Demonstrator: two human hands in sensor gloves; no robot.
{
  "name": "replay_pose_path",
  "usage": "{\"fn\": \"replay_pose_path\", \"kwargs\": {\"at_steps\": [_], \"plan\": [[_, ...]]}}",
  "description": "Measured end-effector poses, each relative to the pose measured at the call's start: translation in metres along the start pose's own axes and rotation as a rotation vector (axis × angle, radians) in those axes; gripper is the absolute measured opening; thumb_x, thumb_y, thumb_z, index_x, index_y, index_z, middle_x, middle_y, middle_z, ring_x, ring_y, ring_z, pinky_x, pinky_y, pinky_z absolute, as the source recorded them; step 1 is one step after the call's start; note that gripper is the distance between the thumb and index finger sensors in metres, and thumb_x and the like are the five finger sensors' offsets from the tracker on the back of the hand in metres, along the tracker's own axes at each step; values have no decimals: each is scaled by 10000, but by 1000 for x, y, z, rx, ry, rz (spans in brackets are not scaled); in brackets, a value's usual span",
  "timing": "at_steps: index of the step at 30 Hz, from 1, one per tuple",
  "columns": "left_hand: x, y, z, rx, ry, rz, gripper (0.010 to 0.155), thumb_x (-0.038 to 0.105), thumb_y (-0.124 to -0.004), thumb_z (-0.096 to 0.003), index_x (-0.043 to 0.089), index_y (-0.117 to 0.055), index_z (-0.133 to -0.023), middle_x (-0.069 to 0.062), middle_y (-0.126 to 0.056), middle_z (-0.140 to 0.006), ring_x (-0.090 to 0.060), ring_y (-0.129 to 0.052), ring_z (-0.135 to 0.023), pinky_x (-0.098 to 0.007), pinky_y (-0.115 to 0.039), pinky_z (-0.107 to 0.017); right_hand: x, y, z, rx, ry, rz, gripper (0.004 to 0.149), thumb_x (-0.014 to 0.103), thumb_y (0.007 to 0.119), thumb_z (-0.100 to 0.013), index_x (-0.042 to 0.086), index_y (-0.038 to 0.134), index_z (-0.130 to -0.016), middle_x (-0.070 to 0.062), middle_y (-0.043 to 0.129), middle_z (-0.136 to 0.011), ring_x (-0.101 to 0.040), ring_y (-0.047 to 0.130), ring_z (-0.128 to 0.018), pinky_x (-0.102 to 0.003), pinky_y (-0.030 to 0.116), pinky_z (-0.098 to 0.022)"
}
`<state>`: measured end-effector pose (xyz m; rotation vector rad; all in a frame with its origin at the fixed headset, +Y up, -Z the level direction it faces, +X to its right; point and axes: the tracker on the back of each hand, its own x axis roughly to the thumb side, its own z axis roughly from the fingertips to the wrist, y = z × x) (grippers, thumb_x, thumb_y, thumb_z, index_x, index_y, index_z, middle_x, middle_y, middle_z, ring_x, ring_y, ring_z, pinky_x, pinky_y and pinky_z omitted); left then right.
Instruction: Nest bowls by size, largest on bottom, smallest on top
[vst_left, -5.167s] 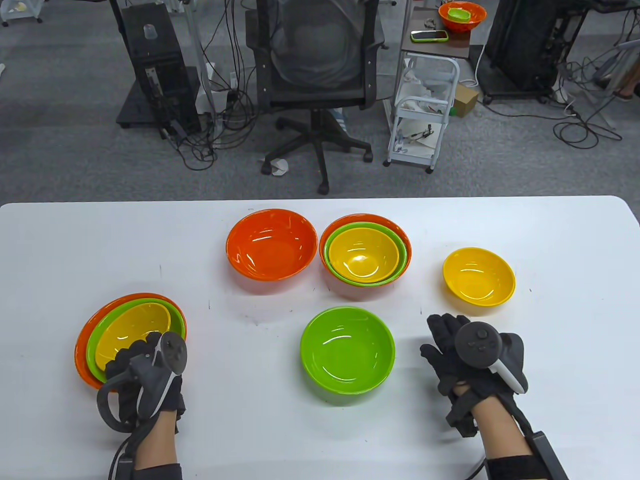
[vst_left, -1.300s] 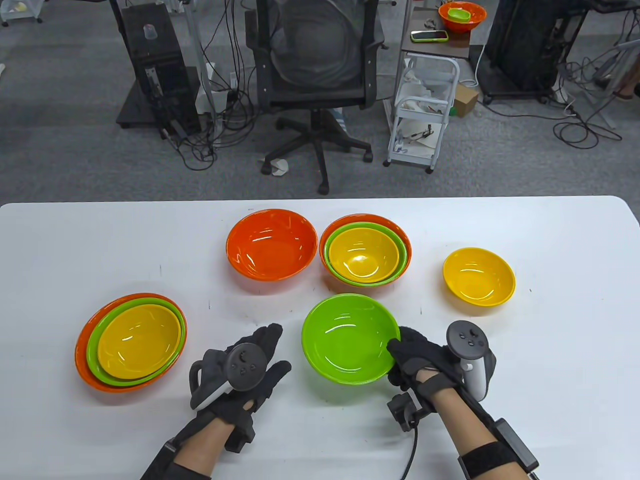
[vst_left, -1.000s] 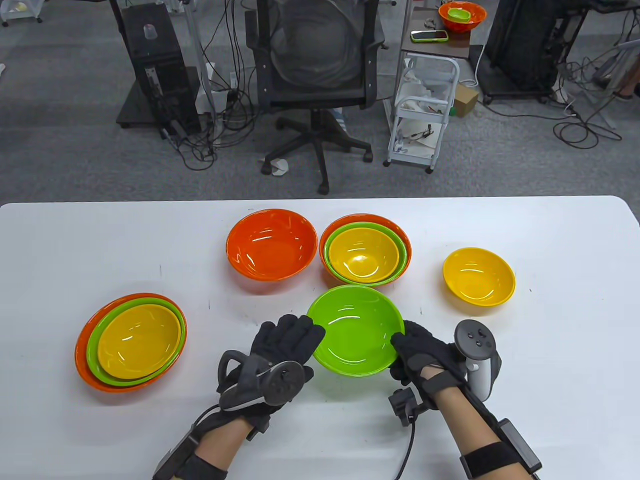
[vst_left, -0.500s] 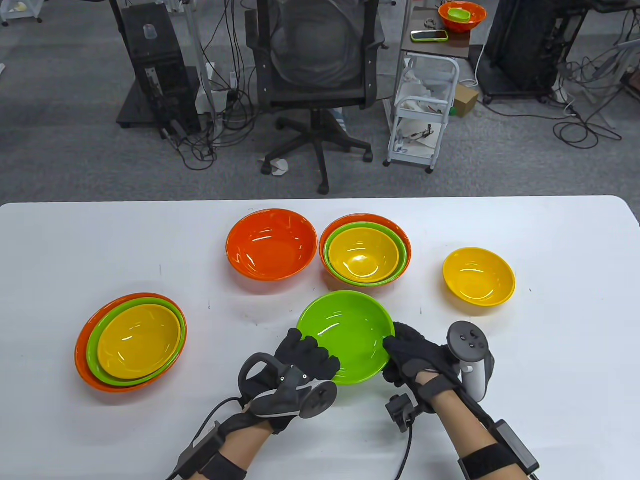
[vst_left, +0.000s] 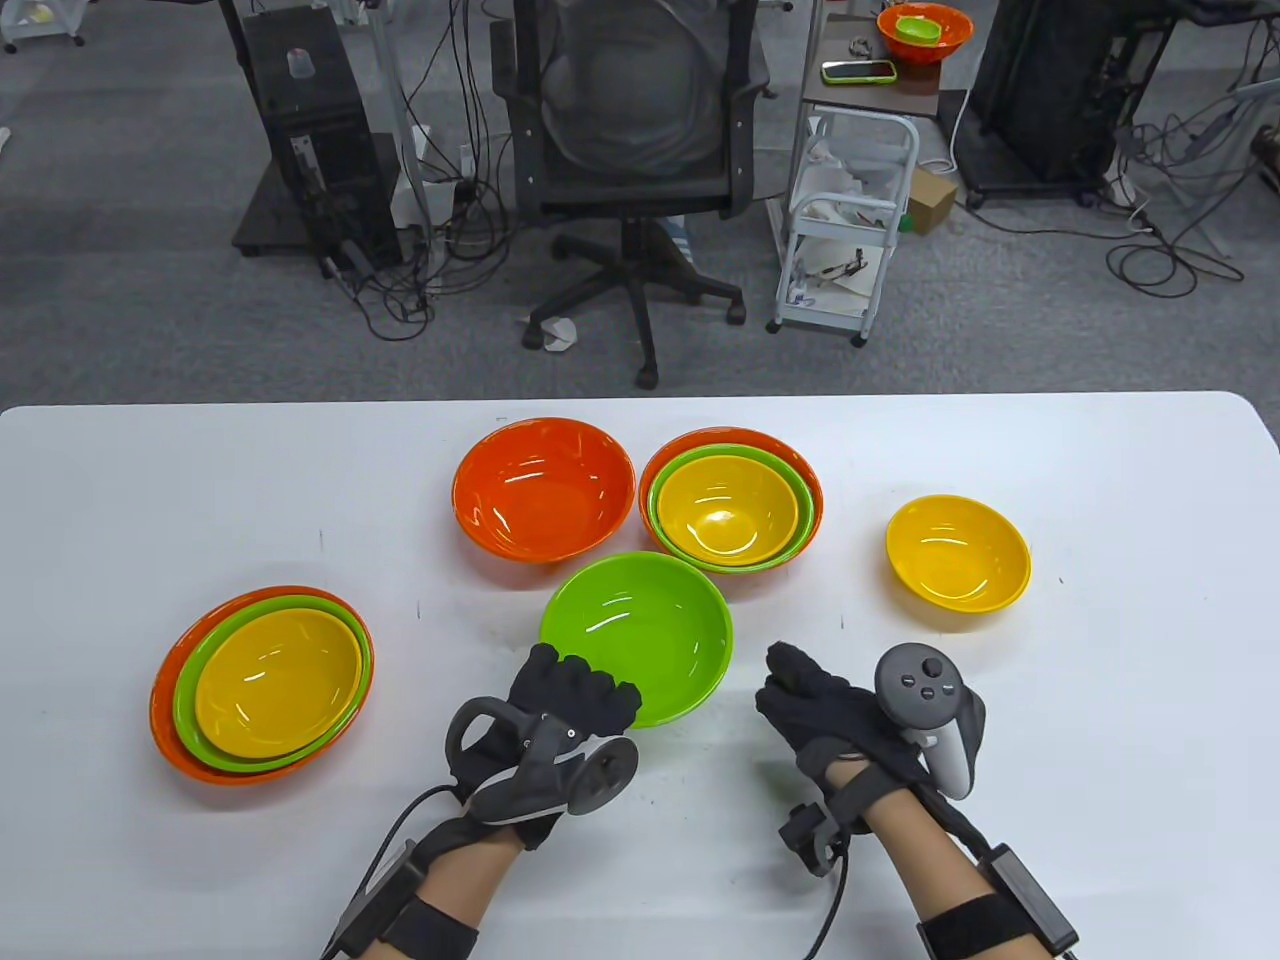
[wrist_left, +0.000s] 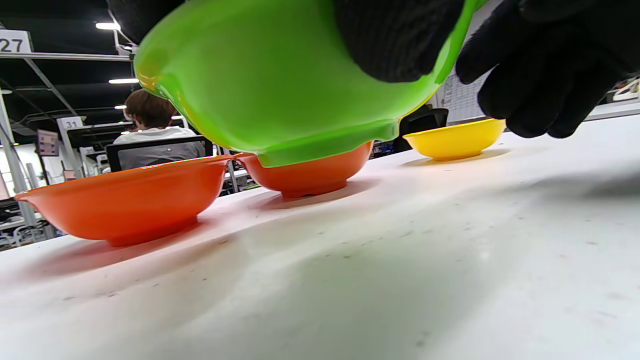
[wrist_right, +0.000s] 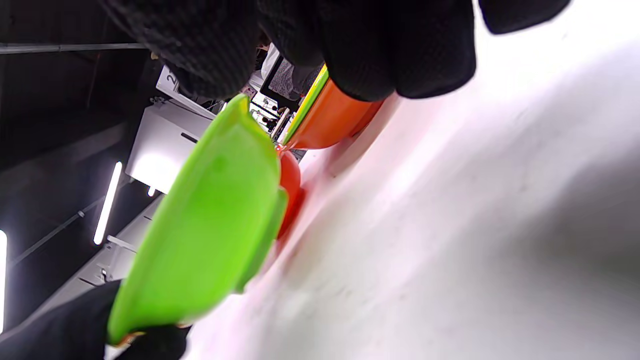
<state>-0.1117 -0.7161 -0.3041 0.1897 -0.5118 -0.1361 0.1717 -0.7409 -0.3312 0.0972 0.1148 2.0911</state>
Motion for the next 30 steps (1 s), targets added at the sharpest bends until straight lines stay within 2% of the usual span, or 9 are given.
{"fn": "replay_pose_path", "kwargs": {"at_steps": [8, 15, 20, 24, 30], "plan": [[-23, -3, -4, 15, 126, -14, 450, 355, -773, -499, 329, -781, -948, 5, -897, -935, -297, -837, -952, -584, -607, -792, 0, -3, 0, -23, -43, 152, 666, 328, 809, -486, 19, 568, -1025, -275, 645, -999, -585, 591, -885, -747, 426, -633], [-61, -10, -11, 21, 334, -11, 448, 350, -775, -501, 336, -786, -949, 9, -885, -947, -297, -816, -971, -583, -586, -800, 4, -5, 3, -36, -74, 198, 668, 332, 805, -487, 20, 566, -1027, -273, 642, -1003, -584, 580, -893, -748, 414, -637], [-85, -12, -20, 13, 430, 17, 448, 347, -778, -500, 341, -786, -948, 9, -880, -949, -294, -810, -976, -585, -582, -803, 2, -13, 6, -54, -69, 194, 667, 333, 804, -488, 18, 568, -1026, -274, 639, -1005, -586, 576, -894, -748, 411, -637], [-94, -9, -29, 16, 456, 26, 444, 346, -779, -499, 336, -792, -943, 10, -884, -941, -291, -813, -972, -588, -584, -800, 0, -19, 7, -69, -65, 189, 667, 335, 804, -487, 16, 570, -1025, -267, 642, -1004, -586, 575, -894, -749, 411, -636], [-99, 10, -49, 62, 475, 46, 435, 360, -774, -504, 325, -798, -938, 11, -901, -915, -289, -839, -937, -596, -619, -776, -1, -24, 6, -85, -62, 181, 664, 335, 803, -488, 12, 576, -1022, -268, 643, -1003, -587, 579, -892, -749, 412, -636]]}}
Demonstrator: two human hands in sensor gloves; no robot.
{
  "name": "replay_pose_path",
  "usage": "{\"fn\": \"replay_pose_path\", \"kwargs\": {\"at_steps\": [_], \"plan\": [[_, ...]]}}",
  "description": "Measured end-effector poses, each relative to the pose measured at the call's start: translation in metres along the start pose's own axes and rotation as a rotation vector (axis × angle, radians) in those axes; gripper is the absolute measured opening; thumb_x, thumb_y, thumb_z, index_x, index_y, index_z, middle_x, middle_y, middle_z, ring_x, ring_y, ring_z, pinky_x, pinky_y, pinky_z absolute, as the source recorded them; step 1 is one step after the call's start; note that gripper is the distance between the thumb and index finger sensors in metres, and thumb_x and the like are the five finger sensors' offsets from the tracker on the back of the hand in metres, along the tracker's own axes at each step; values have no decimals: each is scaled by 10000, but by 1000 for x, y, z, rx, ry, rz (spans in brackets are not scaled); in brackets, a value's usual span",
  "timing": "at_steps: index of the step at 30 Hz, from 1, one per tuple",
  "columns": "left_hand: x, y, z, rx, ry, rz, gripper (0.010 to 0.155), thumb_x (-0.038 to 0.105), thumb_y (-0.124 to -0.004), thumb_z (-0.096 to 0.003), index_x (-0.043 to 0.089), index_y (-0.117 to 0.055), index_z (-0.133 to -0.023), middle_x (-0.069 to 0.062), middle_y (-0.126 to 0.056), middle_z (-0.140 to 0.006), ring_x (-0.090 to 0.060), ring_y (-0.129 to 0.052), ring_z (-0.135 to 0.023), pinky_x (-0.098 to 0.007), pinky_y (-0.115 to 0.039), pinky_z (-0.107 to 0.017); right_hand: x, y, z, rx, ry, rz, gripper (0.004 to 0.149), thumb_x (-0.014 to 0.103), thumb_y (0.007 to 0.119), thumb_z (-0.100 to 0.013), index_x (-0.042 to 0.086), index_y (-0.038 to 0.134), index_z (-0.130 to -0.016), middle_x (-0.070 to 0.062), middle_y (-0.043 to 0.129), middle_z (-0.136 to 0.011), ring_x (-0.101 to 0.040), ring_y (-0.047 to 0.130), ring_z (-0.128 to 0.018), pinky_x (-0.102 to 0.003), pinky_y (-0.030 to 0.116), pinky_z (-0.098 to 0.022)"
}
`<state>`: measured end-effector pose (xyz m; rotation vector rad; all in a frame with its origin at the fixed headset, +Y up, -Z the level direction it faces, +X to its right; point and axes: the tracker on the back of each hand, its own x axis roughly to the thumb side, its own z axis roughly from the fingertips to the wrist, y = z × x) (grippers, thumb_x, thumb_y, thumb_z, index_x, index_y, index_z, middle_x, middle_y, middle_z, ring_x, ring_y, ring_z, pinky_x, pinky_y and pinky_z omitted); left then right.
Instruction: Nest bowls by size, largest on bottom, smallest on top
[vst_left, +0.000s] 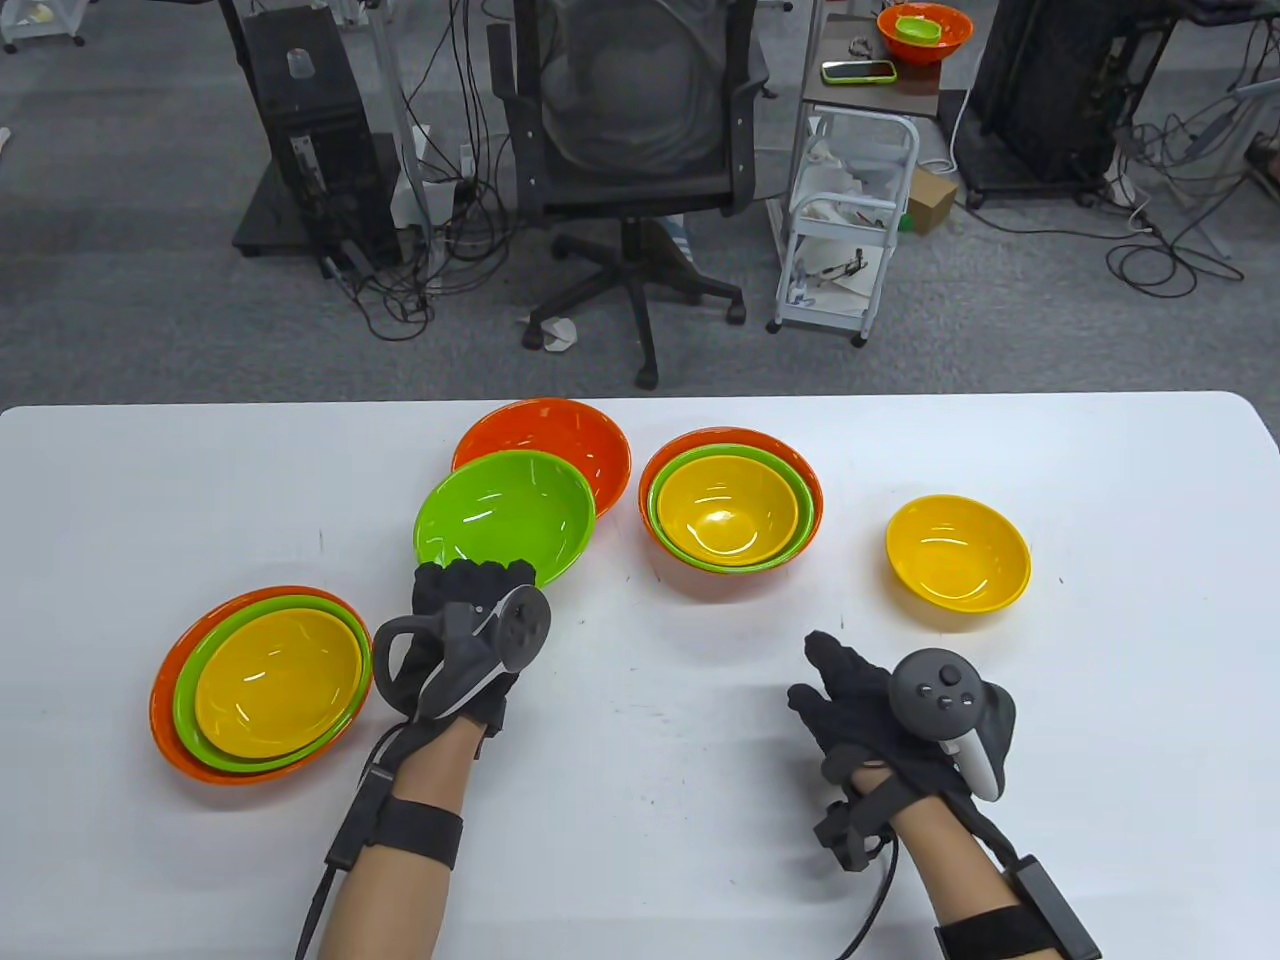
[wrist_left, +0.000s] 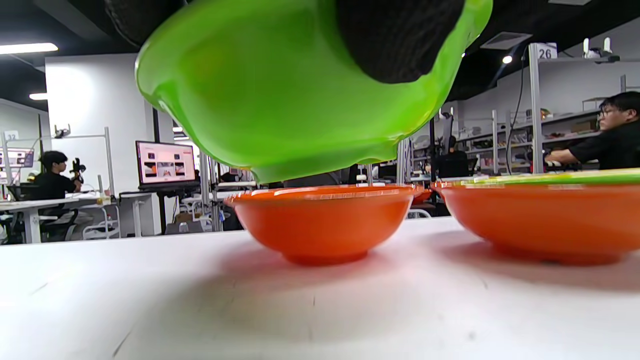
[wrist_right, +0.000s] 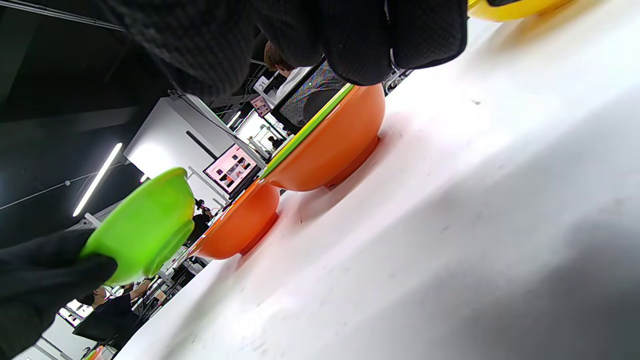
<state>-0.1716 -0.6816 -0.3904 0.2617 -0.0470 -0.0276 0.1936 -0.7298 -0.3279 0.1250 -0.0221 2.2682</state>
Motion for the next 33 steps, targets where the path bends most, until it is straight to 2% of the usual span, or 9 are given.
{"fn": "replay_pose_path", "kwargs": {"at_steps": [5, 9, 14, 22, 29, 33], "plan": [[15, -1, -35, -7, 40, -57, 437, 355, -768, -511, 338, -792, -947, 7, -875, -954, -294, -801, -981, -589, -583, -800, -1, -1, 0, -5, 7, 5, 658, 336, 801, -491, 12, 581, -1020, -269, 644, -1002, -587, 583, -890, -748, 416, -634], [24, -16, -66, -68, 82, -83, 439, 352, -771, -509, 352, -794, -947, 27, -865, -975, -288, -783, -1011, -580, -572, -811, -2, -3, 0, -12, 15, -3, 662, 339, 801, -489, 10, 582, -1020, -269, 645, -1002, -586, 581, -891, -747, 415, -635], [26, -38, -91, -143, 145, -99, 445, 356, -760, -513, 370, -787, -958, 47, -839, -1012, -275, -754, -1051, -565, -567, -822, -6, -7, 0, -18, 26, -6, 659, 342, 798, -490, 12, 584, -1019, -278, 645, -1000, -587, 583, -889, -746, 414, -636], [20, -59, -100, -211, 192, -86, 461, 373, -743, -520, 385, -769, -980, 46, -759, -1095, -281, -666, -1116, -584, -518, -837, -11, -10, 0, -18, 40, -28, 658, 346, 793, -492, 7, 587, -1018, -278, 645, -1000, -590, 580, -888, -744, 414, -636], [21, -68, -95, -245, 180, -38, 486, 404, -706, -533, 371, -720, -1017, 13, -771, -1071, -323, -652, -1099, -607, -506, -822, -10, -9, 1, -13, 41, -19, 656, 349, 790, -493, 7, 590, -1016, -273, 649, -1000, -590, 583, -887, -744, 415, -636], [22, -72, -95, -312, 166, -21, 534, 458, -673, -531, 346, -679, -1053, -18, -765, -1074, -342, -618, -1105, -623, -480, -814, -10, -9, 2, -14, 41, -14, 658, 352, 790, -491, 7, 593, -1015, -273, 651, -999, -589, 585, -886, -744, 415, -635]]}}
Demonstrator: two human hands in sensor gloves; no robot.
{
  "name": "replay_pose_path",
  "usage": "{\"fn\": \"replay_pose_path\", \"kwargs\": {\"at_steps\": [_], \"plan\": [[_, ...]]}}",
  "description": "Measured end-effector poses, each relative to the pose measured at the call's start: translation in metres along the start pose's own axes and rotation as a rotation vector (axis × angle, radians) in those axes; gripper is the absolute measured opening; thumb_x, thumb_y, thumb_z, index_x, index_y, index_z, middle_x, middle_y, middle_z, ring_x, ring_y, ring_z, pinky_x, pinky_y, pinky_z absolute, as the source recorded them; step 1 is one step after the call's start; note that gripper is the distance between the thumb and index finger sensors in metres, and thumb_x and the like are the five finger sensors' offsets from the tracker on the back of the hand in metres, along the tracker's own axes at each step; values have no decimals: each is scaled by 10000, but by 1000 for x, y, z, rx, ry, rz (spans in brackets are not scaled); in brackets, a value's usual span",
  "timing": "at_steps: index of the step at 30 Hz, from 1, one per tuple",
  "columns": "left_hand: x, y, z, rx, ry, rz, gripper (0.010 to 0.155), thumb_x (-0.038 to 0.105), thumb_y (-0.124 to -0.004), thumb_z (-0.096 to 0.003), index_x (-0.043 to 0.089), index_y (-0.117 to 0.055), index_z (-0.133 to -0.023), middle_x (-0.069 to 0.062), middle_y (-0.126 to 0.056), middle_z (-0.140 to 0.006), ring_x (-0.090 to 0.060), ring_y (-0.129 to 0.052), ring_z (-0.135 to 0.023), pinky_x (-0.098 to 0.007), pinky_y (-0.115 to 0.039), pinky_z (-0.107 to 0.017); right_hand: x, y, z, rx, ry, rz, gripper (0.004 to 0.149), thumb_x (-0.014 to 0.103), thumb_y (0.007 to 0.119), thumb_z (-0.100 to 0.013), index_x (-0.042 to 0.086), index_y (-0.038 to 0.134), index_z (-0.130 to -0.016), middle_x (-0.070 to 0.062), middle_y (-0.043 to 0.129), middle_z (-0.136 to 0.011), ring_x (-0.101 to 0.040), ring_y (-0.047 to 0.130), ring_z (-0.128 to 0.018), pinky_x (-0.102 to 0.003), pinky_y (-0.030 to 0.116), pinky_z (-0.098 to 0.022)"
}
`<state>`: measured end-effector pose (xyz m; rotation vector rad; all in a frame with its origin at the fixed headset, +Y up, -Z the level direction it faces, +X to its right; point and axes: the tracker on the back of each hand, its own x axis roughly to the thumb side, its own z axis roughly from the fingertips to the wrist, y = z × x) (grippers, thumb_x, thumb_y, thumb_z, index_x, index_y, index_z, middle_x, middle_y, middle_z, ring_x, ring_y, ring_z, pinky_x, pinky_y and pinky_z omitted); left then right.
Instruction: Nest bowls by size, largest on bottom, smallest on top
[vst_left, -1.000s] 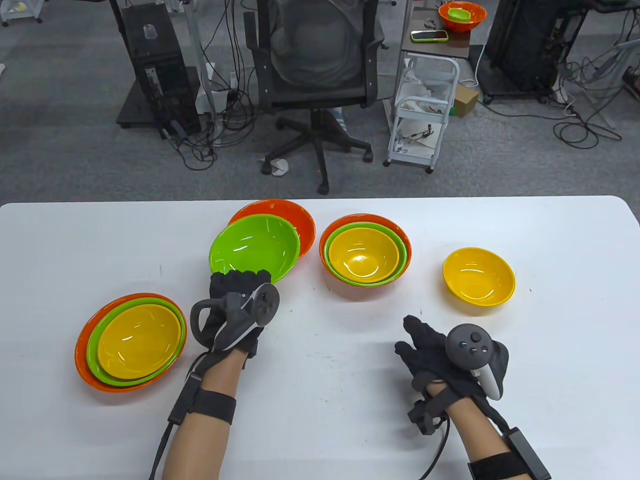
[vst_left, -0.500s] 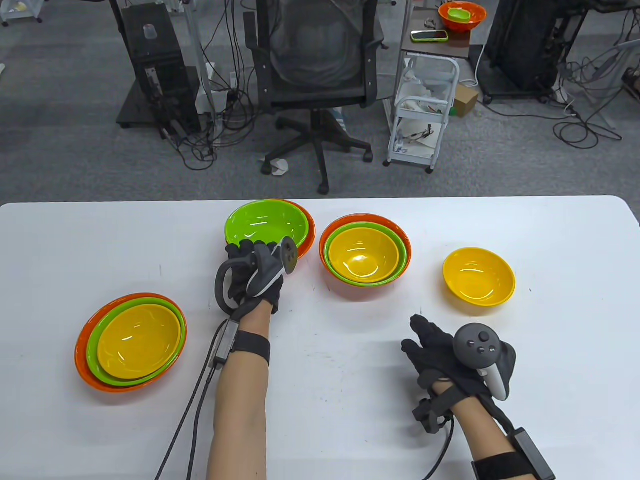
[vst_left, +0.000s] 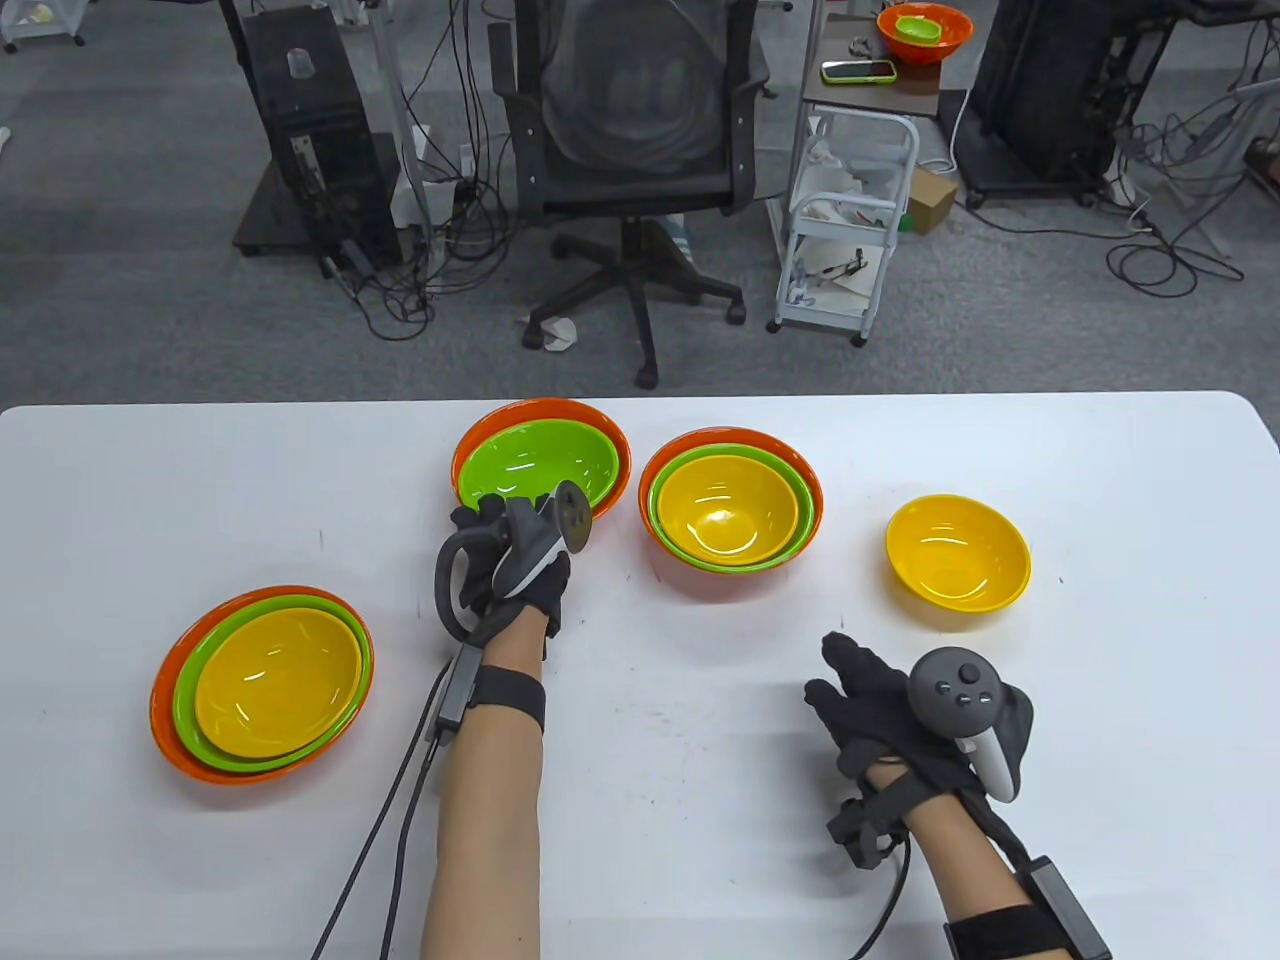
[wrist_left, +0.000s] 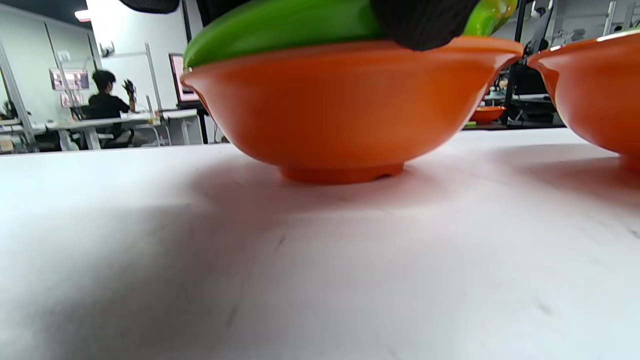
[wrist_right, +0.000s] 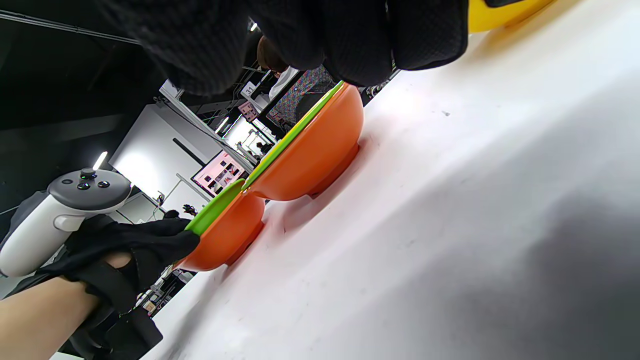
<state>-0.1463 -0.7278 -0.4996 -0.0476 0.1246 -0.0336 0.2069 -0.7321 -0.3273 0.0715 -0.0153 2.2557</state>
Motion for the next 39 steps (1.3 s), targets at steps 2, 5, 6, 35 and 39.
{"fn": "replay_pose_path", "kwargs": {"at_steps": [2, 5, 6, 35, 39], "plan": [[1, 0, 1, -4, -9, -3, 540, 469, -670, -528, 344, -680, -1054, -25, -772, -1068, -348, -620, -1100, -625, -473, -811, 0, 0, 0, 1, 0, 2, 656, 352, 789, -493, 7, 593, -1015, -271, 650, -1000, -588, 586, -886, -743, 417, -635], [4, 0, 3, -45, -41, -26, 574, 511, -679, -515, 324, -678, -1058, -34, -790, -1051, -364, -648, -1080, -638, -469, -801, -1, -1, 1, 2, 5, -2, 658, 353, 789, -492, 6, 593, -1016, -272, 647, -1001, -590, 581, -887, -743, 416, -634], [5, 0, 4, -54, -48, -28, 580, 520, -679, -513, 319, -680, -1057, -37, -798, -1041, -367, -660, -1071, -641, -468, -799, -1, -2, 1, 0, 7, -3, 657, 352, 789, -492, 8, 593, -1016, -270, 641, -1003, -591, 580, -888, -744, 412, -636], [-21, 31, 119, -14, -301, 106, 694, 544, -674, -514, 294, -511, -1141, -89, -613, -1175, -407, -599, -1108, -664, -507, -788, -23, -51, -75, -77, 211, 548, 750, 357, 839, -479, 102, 473, -1082, -214, 434, -1124, -538, 286, -1022, -723, 210, -688], [-26, 31, 138, -15, -320, 112, 695, 546, -671, -517, 294, -506, -1143, -89, -611, -1177, -407, -603, -1107, -664, -511, -788, -31, -45, -85, -26, 253, 570, 777, 356, 847, -477, 118, 437, -1091, -200, 390, -1136, -527, 236, -1032, -716, 170, -686]]}}
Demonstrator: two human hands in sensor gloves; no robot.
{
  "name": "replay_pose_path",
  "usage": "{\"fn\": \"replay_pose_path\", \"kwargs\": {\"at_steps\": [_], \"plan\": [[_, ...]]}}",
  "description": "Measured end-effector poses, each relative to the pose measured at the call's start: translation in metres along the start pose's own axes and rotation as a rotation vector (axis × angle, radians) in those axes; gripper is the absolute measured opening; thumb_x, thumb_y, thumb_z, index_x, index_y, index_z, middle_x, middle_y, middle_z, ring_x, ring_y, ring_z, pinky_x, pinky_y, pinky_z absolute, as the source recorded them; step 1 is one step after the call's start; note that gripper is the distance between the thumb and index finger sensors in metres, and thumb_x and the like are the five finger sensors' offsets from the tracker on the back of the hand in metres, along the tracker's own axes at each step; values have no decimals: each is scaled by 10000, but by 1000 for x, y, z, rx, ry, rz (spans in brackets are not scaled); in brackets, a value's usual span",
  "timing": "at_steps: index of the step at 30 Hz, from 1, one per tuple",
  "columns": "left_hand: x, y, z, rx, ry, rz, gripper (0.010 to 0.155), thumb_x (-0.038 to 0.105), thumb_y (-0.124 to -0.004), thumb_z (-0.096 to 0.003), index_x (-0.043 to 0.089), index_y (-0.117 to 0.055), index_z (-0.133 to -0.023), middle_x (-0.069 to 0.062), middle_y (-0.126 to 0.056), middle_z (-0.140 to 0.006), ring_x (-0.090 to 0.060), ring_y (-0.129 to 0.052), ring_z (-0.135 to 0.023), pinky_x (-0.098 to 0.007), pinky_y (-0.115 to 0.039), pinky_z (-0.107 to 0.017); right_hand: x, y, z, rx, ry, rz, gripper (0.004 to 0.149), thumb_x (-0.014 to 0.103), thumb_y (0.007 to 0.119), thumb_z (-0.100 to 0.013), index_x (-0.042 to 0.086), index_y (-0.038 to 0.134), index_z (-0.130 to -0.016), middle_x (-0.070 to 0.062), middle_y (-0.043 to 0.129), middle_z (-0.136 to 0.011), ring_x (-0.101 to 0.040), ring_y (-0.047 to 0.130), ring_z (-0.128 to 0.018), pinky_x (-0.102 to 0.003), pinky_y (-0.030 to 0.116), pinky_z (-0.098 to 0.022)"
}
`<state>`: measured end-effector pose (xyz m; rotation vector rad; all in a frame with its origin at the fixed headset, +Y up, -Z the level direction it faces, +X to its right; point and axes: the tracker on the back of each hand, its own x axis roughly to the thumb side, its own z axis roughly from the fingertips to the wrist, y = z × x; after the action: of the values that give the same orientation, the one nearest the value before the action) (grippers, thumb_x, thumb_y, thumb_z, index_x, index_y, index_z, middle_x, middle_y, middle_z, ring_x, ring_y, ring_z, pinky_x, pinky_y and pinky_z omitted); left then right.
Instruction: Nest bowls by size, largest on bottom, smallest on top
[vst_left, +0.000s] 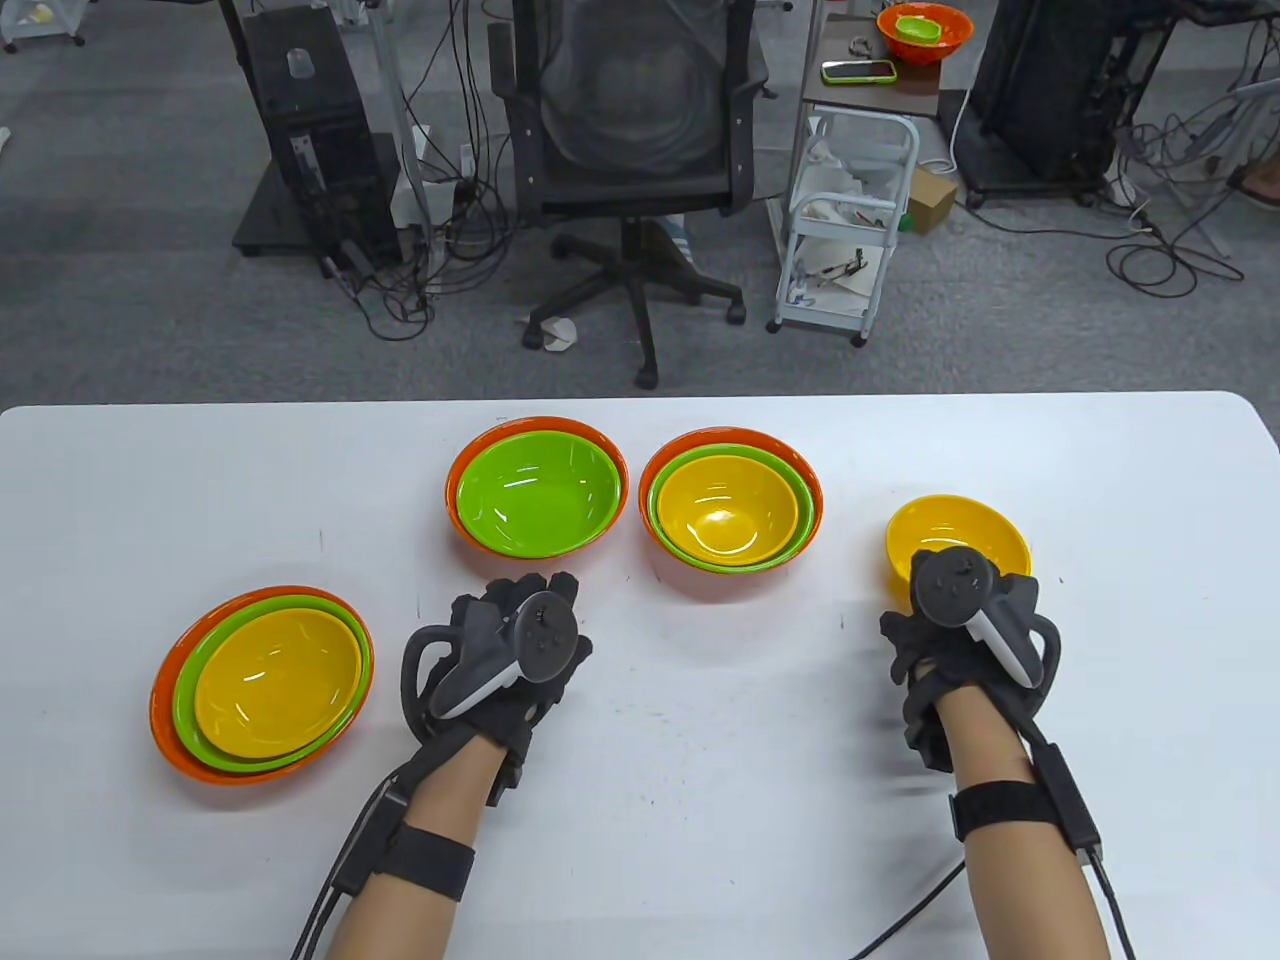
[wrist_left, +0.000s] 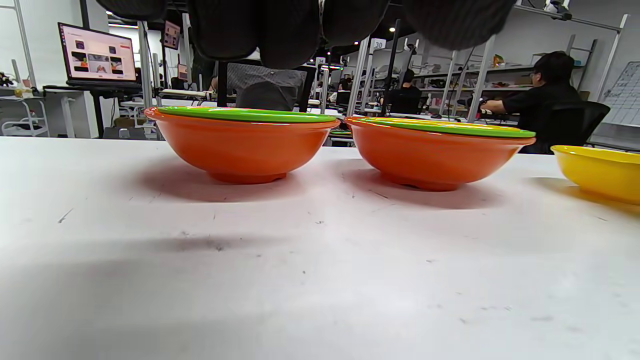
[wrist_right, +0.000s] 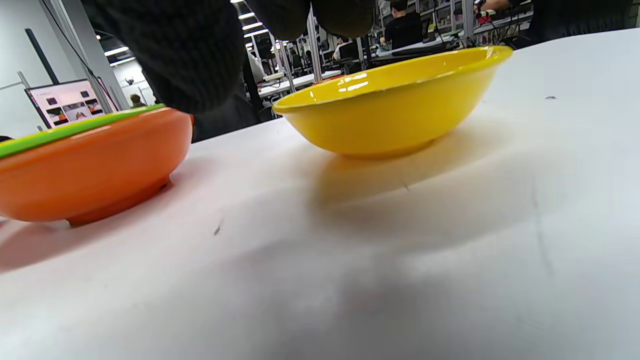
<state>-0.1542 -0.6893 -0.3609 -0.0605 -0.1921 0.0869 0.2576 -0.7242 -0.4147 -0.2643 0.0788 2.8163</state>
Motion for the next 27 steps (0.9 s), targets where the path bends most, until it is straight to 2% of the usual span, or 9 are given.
{"fn": "replay_pose_path", "kwargs": {"at_steps": [9, 16, 20, 27], "plan": [[0, -10, 30, -14, -28, 18, 697, 551, -667, -518, 295, -504, -1145, -89, -621, -1174, -406, -626, -1100, -664, -523, -786, -1, 18, -16, 77, 61, 48, 729, 334, 830, -485, 100, 479, -1079, -211, 431, -1124, -533, 253, -1025, -710, 168, -681], [-9, -25, 35, -45, -35, 48, 692, 550, -666, -517, 296, -509, -1142, -92, -627, -1170, -406, -637, -1093, -661, -533, -783, -1, 20, -24, 43, 102, 51, 695, 289, 814, -491, 80, 491, -1069, -220, 497, -1099, -539, 325, -1018, -711, 194, -685], [-14, -28, 35, -46, -31, 60, 691, 549, -665, -518, 294, -512, -1141, -91, -630, -1168, -406, -640, -1091, -660, -536, -781, -4, 26, -32, 45, 145, 58, 654, 263, 814, -488, 57, 545, -1048, -238, 597, -1049, -549, 438, -988, -712, 234, -688], [-18, -30, 35, -46, -30, 90, 688, 547, -665, -518, 294, -515, -1140, -92, -634, -1165, -405, -644, -1089, -661, -537, -779, -1, 29, -39, 11, 160, 116, 591, 202, 814, -477, 51, 614, -1012, -226, 677, -998, -532, 533, -960, -691, 284, -702]]}}
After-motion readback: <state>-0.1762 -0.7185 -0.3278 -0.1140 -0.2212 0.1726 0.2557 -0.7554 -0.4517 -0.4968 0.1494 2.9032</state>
